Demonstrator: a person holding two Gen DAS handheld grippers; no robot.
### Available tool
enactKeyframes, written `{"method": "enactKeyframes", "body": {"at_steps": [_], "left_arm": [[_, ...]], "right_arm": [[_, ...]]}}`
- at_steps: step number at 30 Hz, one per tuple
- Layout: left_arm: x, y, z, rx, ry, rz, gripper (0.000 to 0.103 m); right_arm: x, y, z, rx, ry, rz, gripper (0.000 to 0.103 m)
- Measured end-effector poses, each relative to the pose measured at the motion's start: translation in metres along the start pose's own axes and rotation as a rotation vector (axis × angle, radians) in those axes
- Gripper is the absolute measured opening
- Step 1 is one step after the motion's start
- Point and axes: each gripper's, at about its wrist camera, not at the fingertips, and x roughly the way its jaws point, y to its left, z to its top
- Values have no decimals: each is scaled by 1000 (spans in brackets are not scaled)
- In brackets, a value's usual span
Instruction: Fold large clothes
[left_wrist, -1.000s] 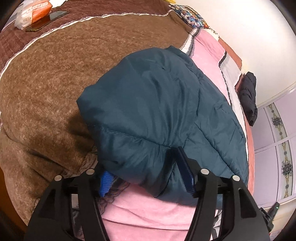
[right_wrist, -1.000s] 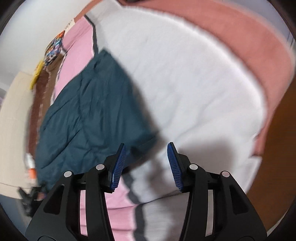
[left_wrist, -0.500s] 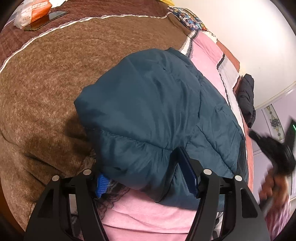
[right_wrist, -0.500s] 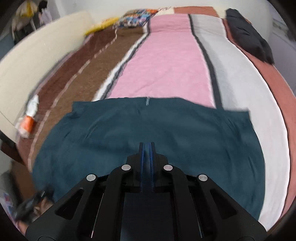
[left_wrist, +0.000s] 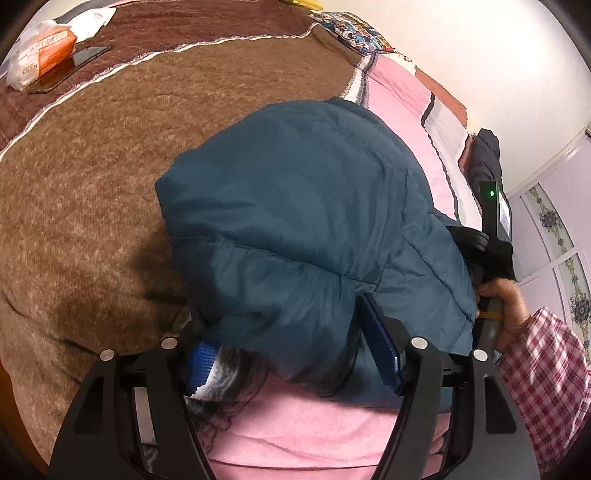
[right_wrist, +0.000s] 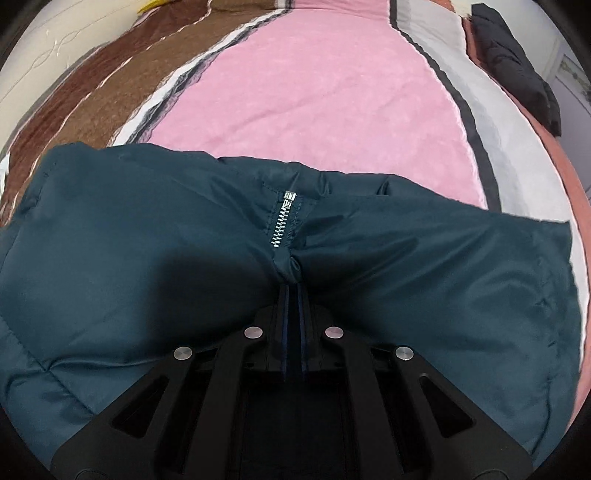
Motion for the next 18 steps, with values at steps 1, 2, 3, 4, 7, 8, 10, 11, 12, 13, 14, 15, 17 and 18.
{"method": "enactKeyframes", "body": {"at_steps": [1,2,3,4,7,8,10,11,12,13,14,15,17,18], "left_arm": [[2,1,1,-17,7,-6,69],[3,2,2,-28,7,-9,69],[3,3,2,-40,6,-15,69],[4,2,2,-47,8,-14,65],[4,1,0,-48,10,-14,57],[3,0,0,-43,7,-13,57],[1,-1,-1,-53,5,-16,57],[2,-1,-1,-60,7,-17,57],[2,0,-1,-67,9,-17,58],[2,1,-2,-70,8,-17,58],[2,1,-2,-75,9,-19,58],[1,2,-3,-82,9,-22,58],[1,2,-3,-87,10,-21,59],[1,1,-4,-86,9,-18,59]], "right_arm": [[-1,2,1,-8,3,-6,5],[-2,3,3,-19,8,-11,5],[-6,4,6,-19,13,-7,5],[-14,3,9,-3,12,17,5],[-65,-7,6,76,-82,162,5],[-80,-8,3,75,-104,190,5],[-119,-6,-17,39,-120,254,5],[-132,-3,-30,23,-113,279,5],[-144,0,-48,7,-95,303,5],[-151,4,-66,-8,-76,301,5],[-153,8,-84,-27,-56,303,5],[-152,11,-96,-39,-36,295,5],[-142,19,-117,-54,19,282,5],[-132,22,-125,-52,49,265,5]]}}
